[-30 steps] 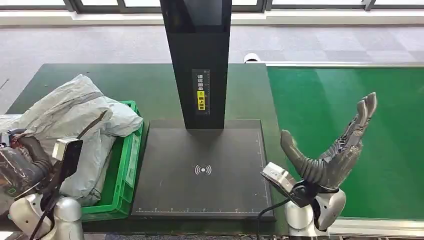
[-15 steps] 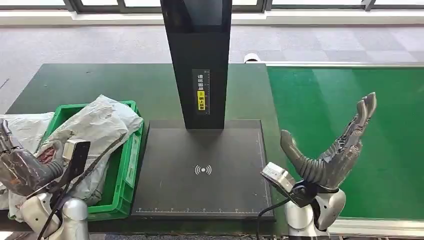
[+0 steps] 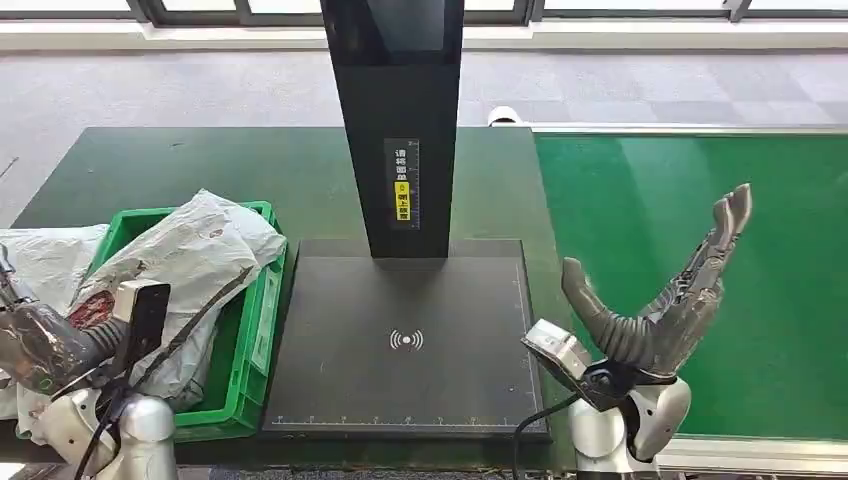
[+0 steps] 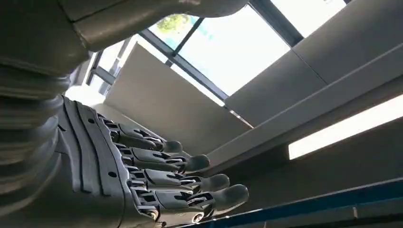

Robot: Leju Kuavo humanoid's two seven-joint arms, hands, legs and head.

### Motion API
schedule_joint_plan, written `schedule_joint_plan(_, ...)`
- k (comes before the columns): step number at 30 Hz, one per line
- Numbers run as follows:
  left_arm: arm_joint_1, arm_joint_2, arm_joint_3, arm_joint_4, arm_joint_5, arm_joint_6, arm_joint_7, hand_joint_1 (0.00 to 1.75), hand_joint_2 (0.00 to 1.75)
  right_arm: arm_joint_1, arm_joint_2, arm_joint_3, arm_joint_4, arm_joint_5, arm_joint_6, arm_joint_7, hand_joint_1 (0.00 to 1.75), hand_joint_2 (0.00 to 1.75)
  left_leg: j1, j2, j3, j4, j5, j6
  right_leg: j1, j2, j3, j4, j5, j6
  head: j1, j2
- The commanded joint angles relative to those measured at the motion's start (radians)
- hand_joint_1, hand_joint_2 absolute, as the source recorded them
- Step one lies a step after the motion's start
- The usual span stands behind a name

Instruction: Moved the parcel from conveyor to table for the left to box.

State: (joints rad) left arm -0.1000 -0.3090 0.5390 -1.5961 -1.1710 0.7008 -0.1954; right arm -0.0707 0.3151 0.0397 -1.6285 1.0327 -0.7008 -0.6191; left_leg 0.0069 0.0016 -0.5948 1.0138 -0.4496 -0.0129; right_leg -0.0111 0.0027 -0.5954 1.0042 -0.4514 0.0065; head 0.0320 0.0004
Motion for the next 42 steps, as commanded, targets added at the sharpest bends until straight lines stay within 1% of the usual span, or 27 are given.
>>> schedule_joint_plan(1,-0.031,-0.04,0.094,-0.063,0.106,-0.003,-0.078,0.0,0.0,0.014,0.034,0.001,0.06,-0.002,0.003,0.002,0.0,1.75,0.001,0.0,0.003,-0.002,0.0,0.0,0.001,-0.001,0.003,-0.002,0.0,0.0,0.0,0.0)
schedule_joint_plan(2,-0.036,-0.04,0.117,-0.081,0.191,-0.003,-0.141,0.0,0.0,0.012,0.034,0.001,0.063,-0.004,0.003,0.0,0.0,1.75,0.001,0.0,0.001,-0.001,0.0,0.0,0.001,0.0,0.001,-0.001,0.0,0.0,0.0,0.0)
schedule_joint_plan(3,-0.037,-0.04,0.13,-0.09,0.37,-0.003,-0.249,0.0,0.0,0.01,0.034,0.001,0.068,-0.008,0.003,-0.005,0.0,1.75,0.001,0.001,0.001,0.0,-0.001,0.0,0.001,0.001,0.001,-0.001,0.0,0.0,0.0,0.0)
schedule_joint_plan(4,-0.035,-0.04,0.128,-0.098,0.456,-0.003,-0.301,0.0,0.0,0.008,0.034,0.001,0.072,-0.011,0.003,-0.009,0.0,1.75,0.001,0.001,0.0,0.0,-0.001,0.0,0.001,0.001,0.001,-0.001,0.0,0.0,0.0,0.0)
schedule_joint_plan(5,-0.019,-0.04,0.087,-0.105,0.616,-0.003,-0.388,0.0,0.0,0.005,0.034,0.001,0.08,-0.022,0.003,-0.016,0.0,1.75,0.001,0.001,0.002,-0.001,-0.001,0.0,0.001,0.001,0.002,-0.001,0.0,-0.001,0.0,0.0)
schedule_joint_plan(6,0.019,-0.04,-0.001,-0.08,0.791,-0.003,-0.491,0.0,1.75,0.001,0.034,-0.003,0.093,-0.044,0.003,-0.032,0.0,1.75,0.001,0.001,0.001,-0.001,-0.001,0.0,0.001,0.001,0.001,-0.001,0.0,0.0,0.0,0.0)
schedule_joint_plan(7,0.081,-0.04,-0.176,-0.145,0.921,-0.003,-0.503,0.0,1.75,-0.001,0.034,0.017,0.12,-0.08,0.003,-0.041,0.0,1.75,0.0,-0.001,0.004,-0.003,0.0,0.0,0.0,-0.001,0.004,-0.003,0.0,0.0,0.0,0.0)
schedule_joint_plan(8,0.11,-0.04,-0.257,-0.176,0.948,-0.003,-0.503,0.0,1.75,-0.007,0.034,0.017,0.135,-0.087,0.003,-0.053,0.0,1.75,0.0,-0.002,0.003,-0.002,0.0,0.0,0.001,-0.002,0.003,-0.002,0.0,0.0,0.0,0.0)
schedule_joint_plan(9,0.126,-0.04,-0.301,-0.194,0.965,-0.007,-0.503,0.0,1.75,-0.011,0.034,0.026,0.156,-0.103,0.003,-0.059,0.0,1.75,0.001,-0.003,0.001,0.0,0.0,0.0,0.001,-0.003,0.002,-0.001,-0.001,0.0,0.0,0.0)
schedule_joint_plan(10,0.147,-0.028,-0.385,-0.257,1.034,-0.059,-0.503,0.0,1.75,-0.034,0.002,0.092,0.211,-0.172,0.003,-0.044,0.0,1.75,0.001,-0.003,0.002,-0.001,0.0,0.001,0.001,-0.004,0.003,-0.002,-0.001,0.0,0.0,0.0)
schedule_joint_plan(11,0.153,-0.022,-0.414,-0.273,1.076,-0.113,-0.503,0.0,1.75,-0.047,-0.025,0.138,0.229,-0.198,0.005,-0.02,0.0,1.75,0.002,-0.002,0.0,0.0,-0.001,0.001,0.002,-0.002,0.002,-0.002,0.0,0.0,0.0,0.0)
schedule_joint_plan(12,0.154,-0.024,-0.428,-0.286,1.115,-0.169,-0.503,0.0,1.75,-0.06,-0.051,0.178,0.237,-0.222,0.014,0.005,0.0,1.75,0.001,-0.001,0.0,0.0,-0.001,0.0,0.002,-0.001,0.001,-0.001,0.0,0.0,0.0,0.0)
schedule_joint_plan(13,0.149,-0.024,-0.445,-0.275,1.111,-0.202,-0.503,0.0,1.75,-0.074,-0.06,0.199,0.25,-0.237,0.038,0.03,0.0,1.75,0.001,0.0,0.002,-0.001,-0.001,0.001,0.001,0.0,0.003,-0.003,0.0,0.0,0.0,0.0)
schedule_joint_plan(14,0.141,-0.026,-0.452,-0.251,1.102,-0.21,-0.503,0.0,1.75,-0.083,-0.065,0.211,0.254,-0.262,0.07,0.041,0.0,1.75,0.0,-0.001,0.001,-0.001,0.0,0.001,0.0,-0.001,0.002,-0.002,0.0,0.001,0.0,0.0)
schedule_joint_plan(15,0.114,-0.021,-0.475,-0.182,1.149,-0.289,-0.503,0.0,1.75,-0.102,-0.067,0.227,0.265,-0.331,0.129,0.036,0.0,1.75,0.001,-0.001,0.0,-0.001,0.0,0.001,0.001,-0.002,0.003,-0.002,0.001,0.0,0.0,0.0)
schedule_joint_plan(16,0.095,-0.021,-0.487,-0.153,1.168,-0.332,-0.503,0.0,1.75,-0.115,-0.067,0.237,0.276,-0.372,0.167,0.033,0.0,1.75,0.0,0.0,0.002,-0.002,0.0,0.001,0.001,-0.001,0.004,-0.003,0.001,0.001,0.0,0.0)
schedule_joint_plan(18,0.057,-0.016,-0.535,-0.098,1.142,-0.374,-0.503,0.0,1.75,-0.145,-0.068,0.256,0.298,-0.429,0.235,0.027,0.0,1.75,0.0,-0.002,0.001,-0.001,0.001,0.001,0.0,-0.003,0.002,-0.002,0.001,0.0,0.0,0.0)
schedule_joint_plan(20,0.048,-0.025,-0.546,-0.088,1.127,-0.365,-0.503,0.0,1.75,-0.152,-0.066,0.261,0.301,-0.427,0.236,0.027,0.0,1.75,0.0,-0.004,0.001,-0.002,0.002,0.001,0.0,-0.005,0.004,-0.003,0.001,0.0,0.0,0.0)
schedule_joint_plan(27,0.056,-0.021,-0.544,-0.097,1.126,-0.362,-0.502,0.0,1.75,-0.148,-0.07,0.262,0.295,-0.429,0.236,0.028,0.0,1.75,0.0,-0.002,0.002,-0.002,0.001,0.0,0.001,-0.003,0.003,-0.002,0.001,0.0,0.0,0.0)
schedule_joint_plan(28,0.051,0.007,-0.585,-0.094,1.144,-0.439,-0.491,0.0,1.75,-0.145,-0.067,0.266,0.272,-0.545,0.297,-0.034,0.0,1.75,0.0,-0.002,0.002,-0.001,0.001,0.0,0.0,-0.003,0.003,-0.002,0.001,0.0,0.0,0.0)
schedule_joint_plan(29,0.034,-0.001,-0.604,-0.077,1.142,-0.443,-0.49,0.0,1.75,-0.155,-0.063,0.273,0.265,-0.566,0.309,-0.039,0.0,1.75,0.0,-0.002,0.002,-0.002,0.001,0.0,0.0,-0.003,0.004,-0.003,0.001,0.0,0.0,0.0)
schedule_joint_plan(30,0.023,-0.006,-0.619,-0.065,1.143,-0.443,-0.489,0.0,1.75,-0.16,-0.059,0.281,0.257,-0.572,0.313,-0.037,0.0,1.75,0.0,-0.003,0.0,-0.001,0.001,0.0,0.001,-0.004,0.002,-0.001,0.001,0.0,0.0,0.0)
schedule_joint_plan(32,0.017,-0.006,-0.626,-0.057,1.141,-0.442,-0.488,0.0,1.75,-0.163,-0.057,0.284,0.254,-0.574,0.315,-0.032,0.0,1.75,0.0,-0.004,0.001,-0.001,0.001,0.0,0.0,-0.005,0.003,-0.002,0.0,0.0,0.0,0.0)
schedule_joint_plan(34,0.016,-0.004,-0.63,-0.053,1.147,-0.443,-0.483,0.0,1.75,-0.164,-0.056,0.286,0.252,-0.586,0.321,-0.027,0.0,1.75,0.0,-0.002,0.0,-0.001,0.001,0.0,0.0,-0.003,0.002,-0.001,0.0,0.0,0.0,0.0)
schedule_joint_plan(36,0.023,-0.007,-0.643,-0.043,1.187,-0.472,-0.459,0.0,1.75,-0.167,-0.051,0.295,0.248,-0.66,0.364,-0.035,0.0,1.75,0.0,-0.002,0.0,-0.001,0.001,0.0,0.0,-0.003,0.001,-0.001,0.001,0.0,0.0,0.0)
schedule_joint_plan(42,0.024,-0.008,-0.646,-0.036,1.189,-0.473,-0.462,0.0,1.75,-0.169,-0.05,0.299,0.25,-0.66,0.365,-0.035,0.0,1.75,0.0,-0.002,0.001,-0.001,0.001,0.0,0.0,-0.003,0.002,-0.002,0.001,0.0,0.0,0.0)
